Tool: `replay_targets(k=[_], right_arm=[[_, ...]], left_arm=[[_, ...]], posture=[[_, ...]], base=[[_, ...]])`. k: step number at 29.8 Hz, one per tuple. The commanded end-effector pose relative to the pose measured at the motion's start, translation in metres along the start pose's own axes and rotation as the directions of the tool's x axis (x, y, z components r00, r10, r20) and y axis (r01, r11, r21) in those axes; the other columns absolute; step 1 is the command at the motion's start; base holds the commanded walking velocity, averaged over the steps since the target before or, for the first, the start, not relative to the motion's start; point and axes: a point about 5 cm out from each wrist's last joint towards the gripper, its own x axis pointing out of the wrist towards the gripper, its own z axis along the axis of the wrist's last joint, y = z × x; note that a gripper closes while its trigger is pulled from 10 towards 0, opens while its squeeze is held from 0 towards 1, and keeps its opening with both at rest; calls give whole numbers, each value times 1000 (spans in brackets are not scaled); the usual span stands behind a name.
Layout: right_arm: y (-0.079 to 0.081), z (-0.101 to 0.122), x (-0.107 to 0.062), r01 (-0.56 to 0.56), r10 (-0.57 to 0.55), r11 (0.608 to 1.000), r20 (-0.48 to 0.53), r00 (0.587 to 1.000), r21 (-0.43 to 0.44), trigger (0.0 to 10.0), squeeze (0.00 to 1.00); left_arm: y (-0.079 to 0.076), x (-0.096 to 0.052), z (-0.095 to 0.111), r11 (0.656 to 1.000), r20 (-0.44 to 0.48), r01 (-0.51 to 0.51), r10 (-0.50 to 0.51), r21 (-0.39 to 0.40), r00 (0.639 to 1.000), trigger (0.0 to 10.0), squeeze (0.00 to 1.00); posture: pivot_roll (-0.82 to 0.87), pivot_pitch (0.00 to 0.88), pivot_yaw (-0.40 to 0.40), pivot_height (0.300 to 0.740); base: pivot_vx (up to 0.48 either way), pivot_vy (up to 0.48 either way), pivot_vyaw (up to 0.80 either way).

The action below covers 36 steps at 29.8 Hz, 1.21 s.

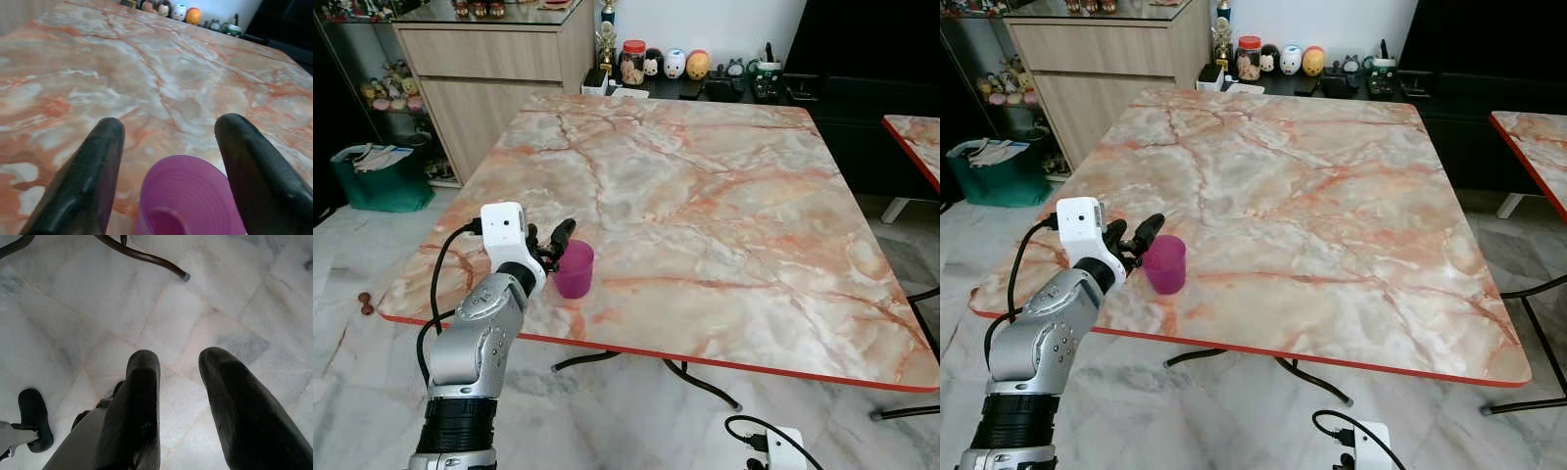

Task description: Setting the table

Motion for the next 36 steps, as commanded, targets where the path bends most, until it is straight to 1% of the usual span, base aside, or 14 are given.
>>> replay_targets(k=[1,2,4,6,8,13,17,20,26,36], right_arm=[[-1,-4,-1,5,-5,1000,-19,1000,5,10000,0],[-1,-4,-1,4,-4,1000,-20,1000,4,10000,0],[-1,-4,-1,2,-2,1000,-20,1000,3,10000,0],[-1,-4,-1,0,0,1000,-20,1000,1,10000,0],[-1,-4,-1,-5,5,1000,-20,1000,-2,10000,0],[0,-3,0,-13,13,1000,-19,1000,-9,10000,0],[1,-3,0,-13,13,1000,-20,1000,-8,10000,0],[1,-3,0,-13,13,1000,-20,1000,-5,10000,0],[0,-3,0,-15,15,1000,-20,1000,-9,10000,0],[0,-3,0,-18,18,1000,-19,1000,-14,10000,0]], left_arm=[[1,4,5,999,-14,-18,19,47,1000,10000,522],[0,5,6,997,-15,-15,16,74,1000,10000,0],[-1,7,8,994,-19,-10,12,107,1000,10000,0],[0,8,9,994,-25,-18,20,110,999,10000,0],[2,10,6,992,-54,-39,46,123,997,10000,0],[5,13,-3,988,-135,-46,67,147,989,10000,0],[5,14,-3,988,-155,-46,69,149,985,10000,0],[9,13,-6,987,-178,-61,88,151,980,10000,0],[11,9,-14,982,-229,-42,85,184,970,10000,0],[9,7,-19,981,-269,-21,74,193,960,10000,0]], posture=[[65,0,-18,740],[65,0,-19,740],[65,0,-19,740],[63,0,-16,740],[60,0,-13,740],[61,0,-13,740],[63,0,-13,740],[64,0,-13,740],[69,0,-18,740],[72,0,-20,740]], base=[[0,0,0],[0,0,0],[0,0,0],[0,0,0],[0,0,0],[0,0,0],[0,0,0],[0,0,0],[0,0,0],[0,0,0]])
